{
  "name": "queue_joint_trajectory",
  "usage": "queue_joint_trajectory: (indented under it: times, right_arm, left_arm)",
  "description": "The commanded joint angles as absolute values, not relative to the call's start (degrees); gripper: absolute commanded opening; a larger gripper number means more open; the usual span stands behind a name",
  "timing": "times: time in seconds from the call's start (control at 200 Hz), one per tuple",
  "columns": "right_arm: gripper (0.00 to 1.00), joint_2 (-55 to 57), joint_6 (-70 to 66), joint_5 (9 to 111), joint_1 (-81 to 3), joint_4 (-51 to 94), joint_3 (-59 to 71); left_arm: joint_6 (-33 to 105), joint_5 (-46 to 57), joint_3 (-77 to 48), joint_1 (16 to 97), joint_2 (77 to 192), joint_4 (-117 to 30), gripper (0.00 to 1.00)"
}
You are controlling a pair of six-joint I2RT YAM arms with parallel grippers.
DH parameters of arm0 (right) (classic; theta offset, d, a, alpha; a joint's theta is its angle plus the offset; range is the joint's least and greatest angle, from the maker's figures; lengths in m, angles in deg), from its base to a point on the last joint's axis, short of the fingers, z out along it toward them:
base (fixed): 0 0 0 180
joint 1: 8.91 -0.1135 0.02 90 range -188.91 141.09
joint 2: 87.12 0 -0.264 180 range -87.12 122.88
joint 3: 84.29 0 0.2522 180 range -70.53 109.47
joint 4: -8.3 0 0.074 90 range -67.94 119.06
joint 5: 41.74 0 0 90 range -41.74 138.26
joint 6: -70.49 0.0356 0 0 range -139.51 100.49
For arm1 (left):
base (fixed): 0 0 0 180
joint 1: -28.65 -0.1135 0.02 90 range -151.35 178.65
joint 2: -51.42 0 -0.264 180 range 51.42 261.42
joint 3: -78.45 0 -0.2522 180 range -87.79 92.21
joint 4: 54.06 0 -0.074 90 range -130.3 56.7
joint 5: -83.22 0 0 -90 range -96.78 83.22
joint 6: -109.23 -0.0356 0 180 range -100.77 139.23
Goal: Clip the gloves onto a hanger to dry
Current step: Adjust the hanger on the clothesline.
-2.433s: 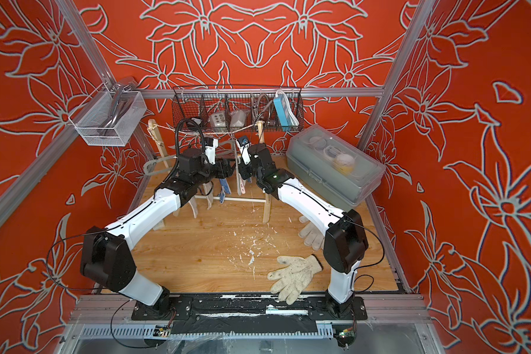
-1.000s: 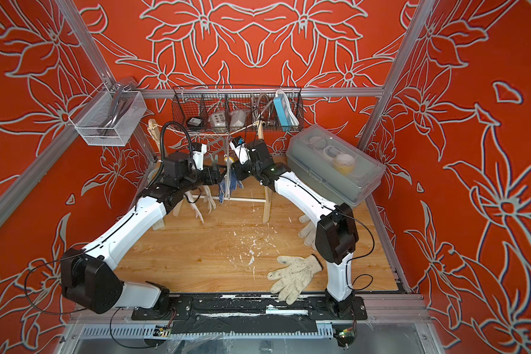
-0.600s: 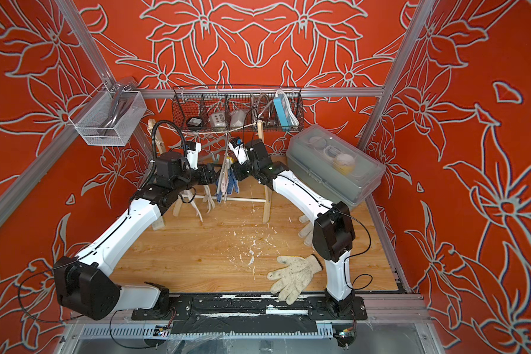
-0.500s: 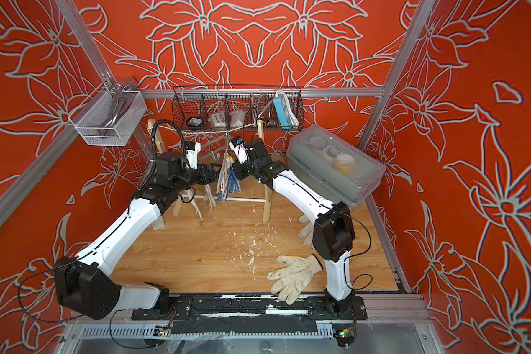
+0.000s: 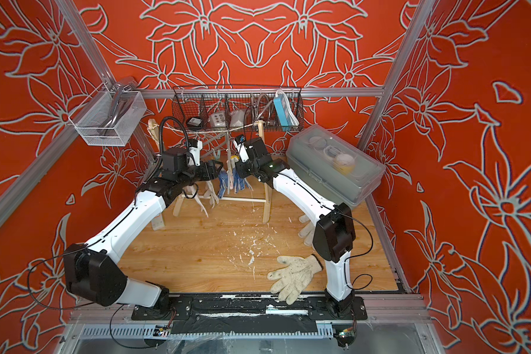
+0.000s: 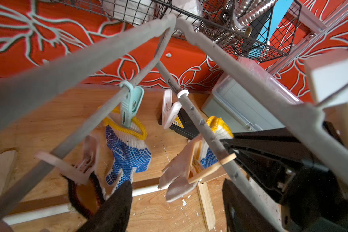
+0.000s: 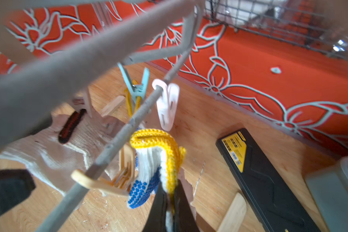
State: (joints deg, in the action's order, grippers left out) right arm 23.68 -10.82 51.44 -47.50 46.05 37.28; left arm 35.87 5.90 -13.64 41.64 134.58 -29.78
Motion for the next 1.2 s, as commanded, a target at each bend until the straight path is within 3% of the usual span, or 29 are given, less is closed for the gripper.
queue_joint_trajectory:
  times: [0.0, 0.25, 0.791, 1.191]
  right_arm:
    - [0.0, 19.55, -7.29, 45.62, -47.47, 50.23, 36.38]
    - [0.0, 18.82, -4.27, 38.36, -47.58, 51.1, 34.89]
    - [0.0, 21.69, -4.65, 36.31, -47.38, 51.53, 38.55]
    - [0.0, 21.56, -5.97, 39.07, -45.78, 52.08, 38.77]
  left_arm:
    - [36.45, 6.56, -11.78, 42.08, 136.53, -30.1, 0.7]
    - [36.95, 5.99, -8.36, 42.1, 142.42, -30.86, 0.71]
    - [46.24, 13.64, -5.14, 42.17, 153.73, -47.14, 0.71]
    - [42.71, 18.6, -4.17, 42.01, 160.05, -52.22, 0.71]
